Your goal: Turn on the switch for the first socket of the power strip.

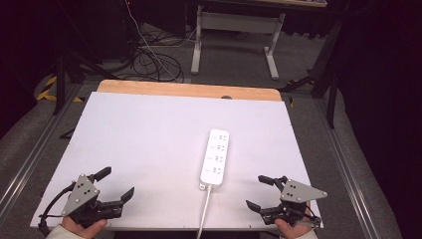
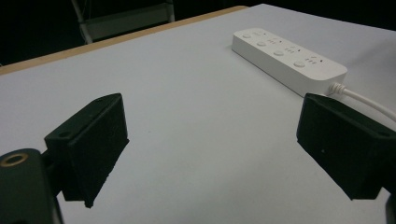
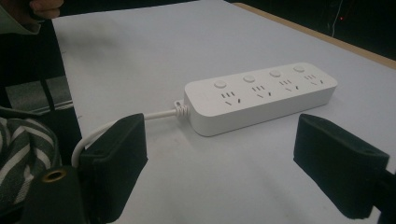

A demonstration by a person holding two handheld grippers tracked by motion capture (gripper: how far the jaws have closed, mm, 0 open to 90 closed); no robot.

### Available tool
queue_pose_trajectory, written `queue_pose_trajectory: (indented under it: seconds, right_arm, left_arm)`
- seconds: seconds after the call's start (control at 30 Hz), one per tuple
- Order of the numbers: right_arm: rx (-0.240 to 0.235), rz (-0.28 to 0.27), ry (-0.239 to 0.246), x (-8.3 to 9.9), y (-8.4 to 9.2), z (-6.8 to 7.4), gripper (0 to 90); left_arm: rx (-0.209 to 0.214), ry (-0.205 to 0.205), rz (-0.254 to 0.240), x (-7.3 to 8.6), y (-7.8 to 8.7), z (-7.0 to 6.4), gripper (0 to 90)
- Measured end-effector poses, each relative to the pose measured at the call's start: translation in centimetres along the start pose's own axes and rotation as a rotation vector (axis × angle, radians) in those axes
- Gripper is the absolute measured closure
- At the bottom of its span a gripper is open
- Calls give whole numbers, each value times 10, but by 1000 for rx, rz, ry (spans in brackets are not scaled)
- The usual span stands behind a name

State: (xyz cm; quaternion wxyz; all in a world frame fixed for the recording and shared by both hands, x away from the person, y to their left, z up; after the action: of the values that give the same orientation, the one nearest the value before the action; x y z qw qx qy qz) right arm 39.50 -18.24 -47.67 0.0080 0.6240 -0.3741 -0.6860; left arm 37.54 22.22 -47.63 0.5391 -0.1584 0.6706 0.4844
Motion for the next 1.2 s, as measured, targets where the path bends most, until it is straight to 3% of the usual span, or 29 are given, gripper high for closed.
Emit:
queue_pose_trajectory:
  seconds: [0.07,0.17,0.3,0.6,0.73,1.03,1.2]
  right_arm:
    - [0,0,2,0,0,0,191]
    - [-2,0,6,0,1,1,192]
    - [1,3,4,0,1,0,192]
    - [-13,8,9,-1,0,2,237]
    - [0,11,10,-2,1,2,243]
    - [-6,14,-6,-7,1,2,245]
    - [-12,25,-13,-15,0,0,244]
  left_arm:
    - [-2,-8,0,0,0,0,96]
    - [-26,-56,8,0,1,1,97]
    - [-27,-64,5,0,2,-1,97]
    - [-26,-48,10,-1,3,0,97]
    - [-42,-74,20,-1,3,-2,101]
    - [-22,-50,17,-2,5,-4,109]
    - [-23,-58,29,-2,5,-5,118]
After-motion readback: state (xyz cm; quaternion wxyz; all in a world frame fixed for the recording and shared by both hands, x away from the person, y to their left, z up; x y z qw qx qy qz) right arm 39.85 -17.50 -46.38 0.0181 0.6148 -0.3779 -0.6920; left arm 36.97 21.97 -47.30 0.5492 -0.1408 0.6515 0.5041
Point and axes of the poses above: each handheld gripper's, and its own axes: y roughly backward along the jaws, x roughly out of its underside, z roughly to its left, the point moved 8 cm from there along -y, roughly forward along the jaws, and after that the axes turned 8 degrees about z, right-handed, at the moved point
